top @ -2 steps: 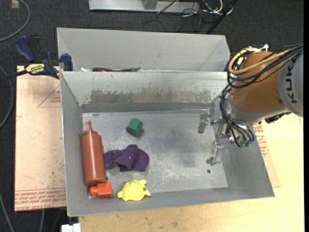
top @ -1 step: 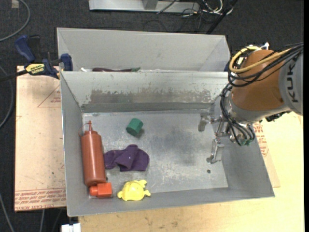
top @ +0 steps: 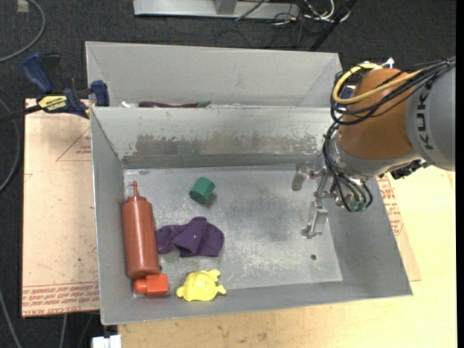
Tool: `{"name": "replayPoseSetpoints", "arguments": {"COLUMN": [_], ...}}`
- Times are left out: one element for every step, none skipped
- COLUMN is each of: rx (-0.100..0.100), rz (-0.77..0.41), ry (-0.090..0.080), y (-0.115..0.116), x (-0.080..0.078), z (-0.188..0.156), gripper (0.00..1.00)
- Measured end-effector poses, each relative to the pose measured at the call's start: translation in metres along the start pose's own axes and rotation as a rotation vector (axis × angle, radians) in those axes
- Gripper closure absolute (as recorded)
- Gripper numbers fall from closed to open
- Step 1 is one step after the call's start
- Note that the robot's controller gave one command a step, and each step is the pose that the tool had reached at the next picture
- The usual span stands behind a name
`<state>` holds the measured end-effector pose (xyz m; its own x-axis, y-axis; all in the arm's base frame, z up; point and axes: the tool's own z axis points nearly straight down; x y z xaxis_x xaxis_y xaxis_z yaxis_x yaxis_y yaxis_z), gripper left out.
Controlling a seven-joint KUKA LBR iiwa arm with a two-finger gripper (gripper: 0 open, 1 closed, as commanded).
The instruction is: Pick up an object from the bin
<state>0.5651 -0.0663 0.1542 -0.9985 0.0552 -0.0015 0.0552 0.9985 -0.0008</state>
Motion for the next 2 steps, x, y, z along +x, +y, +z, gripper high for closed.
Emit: {"name": "replayPoseSetpoints", "arguments": {"rx": [-0.002,-0.001], "rz": [0.008,-0.218], "ry": [-0.003,-0.001], "y": [0.014,0.040], "x": [-0.030,-0.034], "z": [0.030,0.053], "gripper": [0.00,0.00]}}
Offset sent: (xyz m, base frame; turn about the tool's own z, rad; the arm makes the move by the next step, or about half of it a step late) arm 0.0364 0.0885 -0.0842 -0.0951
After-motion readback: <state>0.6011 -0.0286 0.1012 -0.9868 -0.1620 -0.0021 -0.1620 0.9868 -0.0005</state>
